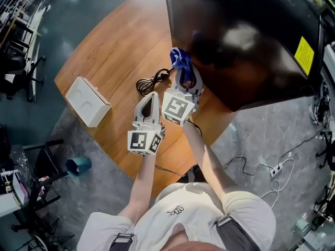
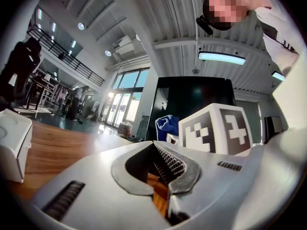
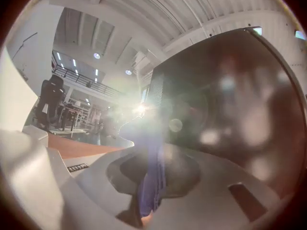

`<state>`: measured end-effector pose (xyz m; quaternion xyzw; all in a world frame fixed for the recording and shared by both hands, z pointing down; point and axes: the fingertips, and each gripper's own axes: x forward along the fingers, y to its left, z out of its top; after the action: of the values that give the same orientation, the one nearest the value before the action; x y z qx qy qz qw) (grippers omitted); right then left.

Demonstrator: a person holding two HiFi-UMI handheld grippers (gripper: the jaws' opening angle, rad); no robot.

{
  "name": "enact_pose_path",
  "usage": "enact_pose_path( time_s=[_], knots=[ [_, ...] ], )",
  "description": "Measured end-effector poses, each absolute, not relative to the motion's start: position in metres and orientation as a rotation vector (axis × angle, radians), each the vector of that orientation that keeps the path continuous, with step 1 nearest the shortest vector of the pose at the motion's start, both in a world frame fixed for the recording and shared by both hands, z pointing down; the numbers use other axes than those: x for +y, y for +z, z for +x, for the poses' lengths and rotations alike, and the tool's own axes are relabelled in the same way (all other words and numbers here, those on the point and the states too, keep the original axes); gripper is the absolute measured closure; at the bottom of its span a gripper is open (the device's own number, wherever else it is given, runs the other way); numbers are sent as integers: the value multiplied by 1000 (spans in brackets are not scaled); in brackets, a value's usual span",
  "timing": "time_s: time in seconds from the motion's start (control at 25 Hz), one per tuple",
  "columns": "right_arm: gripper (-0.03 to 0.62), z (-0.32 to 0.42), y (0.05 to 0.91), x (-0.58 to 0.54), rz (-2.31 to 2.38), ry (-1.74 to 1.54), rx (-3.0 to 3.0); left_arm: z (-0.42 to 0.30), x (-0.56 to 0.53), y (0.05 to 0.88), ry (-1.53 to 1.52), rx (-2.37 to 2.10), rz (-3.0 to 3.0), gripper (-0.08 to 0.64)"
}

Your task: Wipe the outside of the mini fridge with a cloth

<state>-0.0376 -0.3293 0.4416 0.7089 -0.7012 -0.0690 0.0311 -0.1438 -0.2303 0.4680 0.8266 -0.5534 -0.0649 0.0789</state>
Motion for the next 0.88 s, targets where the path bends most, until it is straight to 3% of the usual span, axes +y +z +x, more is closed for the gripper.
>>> enact_pose_path(
  time_s=[0.48, 0.88],
  knots=[
    [531, -80, 487, -413, 2234, -198, -2035, -205, -242, 527, -154, -1719, 2318, 555],
    [530, -59, 478, -392, 2305, -156, -2003, -191, -246, 519, -171, -1705, 2338, 555]
  ],
)
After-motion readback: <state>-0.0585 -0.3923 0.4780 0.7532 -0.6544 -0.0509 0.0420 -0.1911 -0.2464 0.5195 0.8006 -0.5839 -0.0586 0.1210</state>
